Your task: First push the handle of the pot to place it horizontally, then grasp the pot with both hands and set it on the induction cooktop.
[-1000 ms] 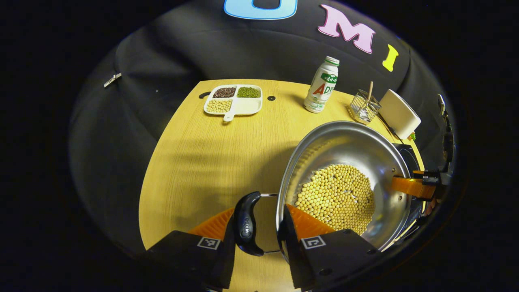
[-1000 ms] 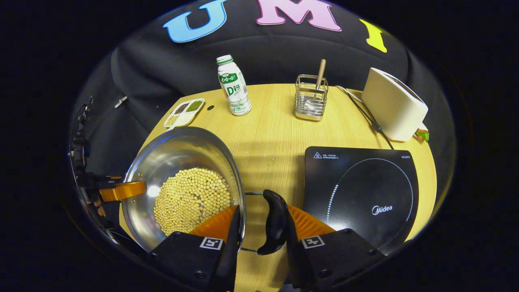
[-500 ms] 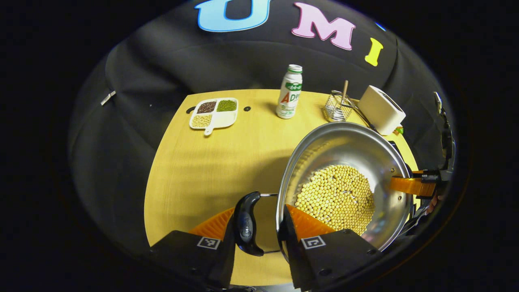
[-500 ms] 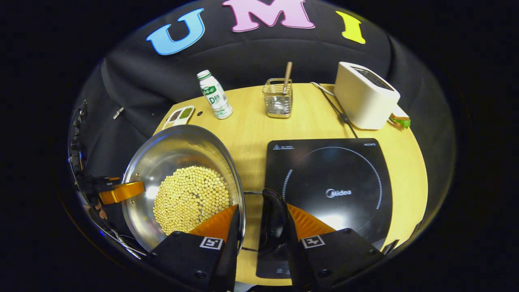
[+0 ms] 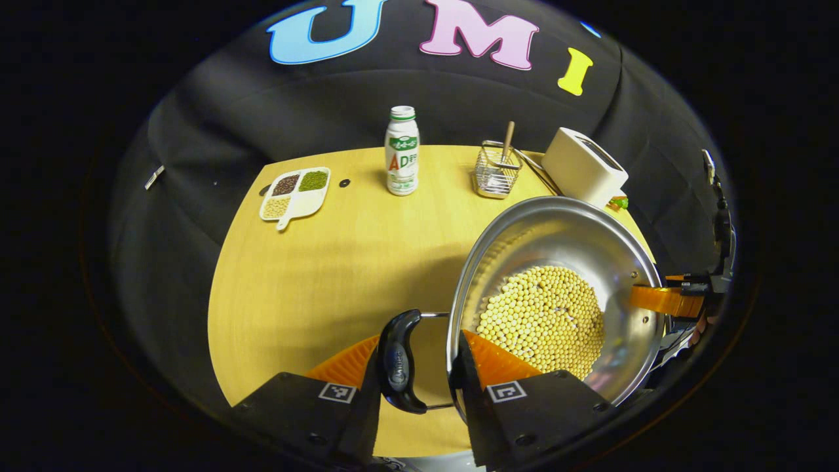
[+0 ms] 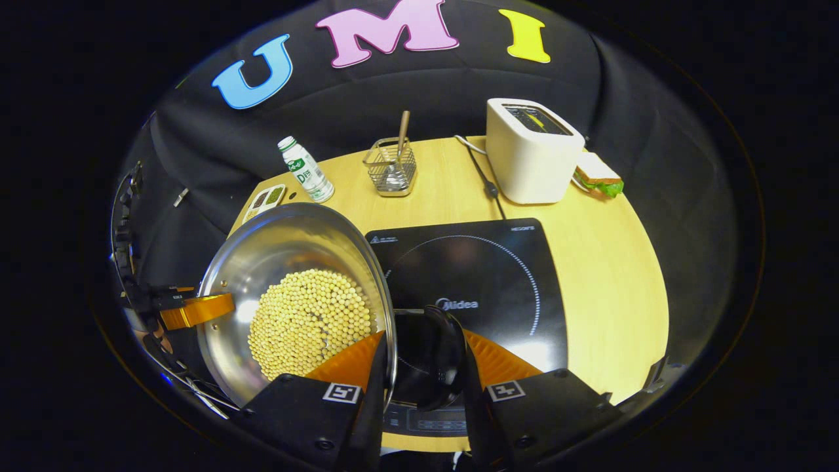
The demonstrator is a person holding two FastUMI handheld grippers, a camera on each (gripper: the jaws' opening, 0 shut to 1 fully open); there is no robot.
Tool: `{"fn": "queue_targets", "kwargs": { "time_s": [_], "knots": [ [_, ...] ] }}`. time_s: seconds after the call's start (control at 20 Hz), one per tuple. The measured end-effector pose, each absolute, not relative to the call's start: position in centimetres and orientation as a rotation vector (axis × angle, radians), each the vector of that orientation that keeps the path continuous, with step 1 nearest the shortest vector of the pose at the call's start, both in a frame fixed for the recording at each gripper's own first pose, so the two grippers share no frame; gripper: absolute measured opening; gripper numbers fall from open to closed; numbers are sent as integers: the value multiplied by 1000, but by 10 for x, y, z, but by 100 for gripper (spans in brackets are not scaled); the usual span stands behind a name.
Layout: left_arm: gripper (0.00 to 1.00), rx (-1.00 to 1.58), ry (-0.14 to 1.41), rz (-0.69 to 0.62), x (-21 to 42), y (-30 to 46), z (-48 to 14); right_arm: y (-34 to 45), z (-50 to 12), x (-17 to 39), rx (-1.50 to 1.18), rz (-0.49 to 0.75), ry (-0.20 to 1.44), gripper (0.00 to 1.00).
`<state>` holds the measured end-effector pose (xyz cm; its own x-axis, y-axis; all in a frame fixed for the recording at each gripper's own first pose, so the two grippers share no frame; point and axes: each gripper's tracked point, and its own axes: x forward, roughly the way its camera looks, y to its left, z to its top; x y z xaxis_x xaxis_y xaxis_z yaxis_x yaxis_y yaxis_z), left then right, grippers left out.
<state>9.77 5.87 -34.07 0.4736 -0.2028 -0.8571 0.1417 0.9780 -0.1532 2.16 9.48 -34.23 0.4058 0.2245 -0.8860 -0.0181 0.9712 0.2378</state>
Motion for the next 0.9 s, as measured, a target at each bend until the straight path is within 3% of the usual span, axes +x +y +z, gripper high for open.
{"fn": "queue_targets", "kwargs": {
  "time_s": [0.35,0.4,0.8,0.9],
  "knots": [
    [58,-80,1062,-224,110,-4,-342,30,-350,39,196,144,1149,55],
    [58,-80,1064,-225,112,-12,-344,22,-353,42,198,142,1152,51],
    [58,-82,1076,-234,137,-77,-360,-29,-380,61,206,128,1178,55],
    [58,-81,1082,-231,141,-84,-364,-34,-387,64,214,126,1186,51]
  ]
}}
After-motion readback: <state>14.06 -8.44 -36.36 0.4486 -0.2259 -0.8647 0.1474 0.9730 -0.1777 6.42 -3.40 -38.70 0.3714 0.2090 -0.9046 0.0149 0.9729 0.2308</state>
